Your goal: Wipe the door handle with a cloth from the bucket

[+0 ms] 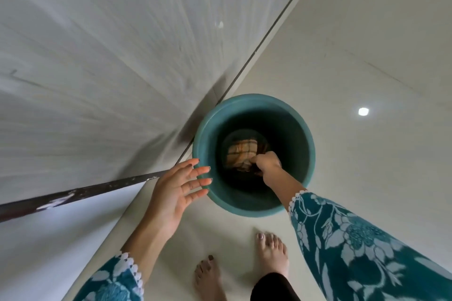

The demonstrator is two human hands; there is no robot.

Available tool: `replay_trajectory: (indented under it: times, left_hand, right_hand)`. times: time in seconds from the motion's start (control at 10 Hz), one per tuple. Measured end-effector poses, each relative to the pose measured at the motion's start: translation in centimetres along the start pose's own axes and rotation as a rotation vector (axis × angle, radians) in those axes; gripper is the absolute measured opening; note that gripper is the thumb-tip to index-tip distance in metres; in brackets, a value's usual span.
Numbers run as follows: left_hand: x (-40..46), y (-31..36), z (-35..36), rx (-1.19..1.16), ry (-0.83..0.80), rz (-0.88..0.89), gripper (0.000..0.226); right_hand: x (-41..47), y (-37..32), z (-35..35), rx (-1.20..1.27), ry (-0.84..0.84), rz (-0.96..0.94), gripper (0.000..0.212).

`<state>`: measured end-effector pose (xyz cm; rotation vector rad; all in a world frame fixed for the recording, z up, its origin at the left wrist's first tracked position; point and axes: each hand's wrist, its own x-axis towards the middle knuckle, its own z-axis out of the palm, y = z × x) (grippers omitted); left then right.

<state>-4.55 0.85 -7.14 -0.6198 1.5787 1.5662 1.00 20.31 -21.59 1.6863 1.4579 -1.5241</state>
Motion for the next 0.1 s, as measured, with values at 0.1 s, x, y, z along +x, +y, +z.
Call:
replay_trajectory:
  times: [0.1]
  left_hand:
    - [-0.63,0.21,0.17,-0.016,0.025,0.0,0.019]
  right_hand:
    - [-0.38,0.17,-0.51,-0.246,0.021,-0.011,0.034]
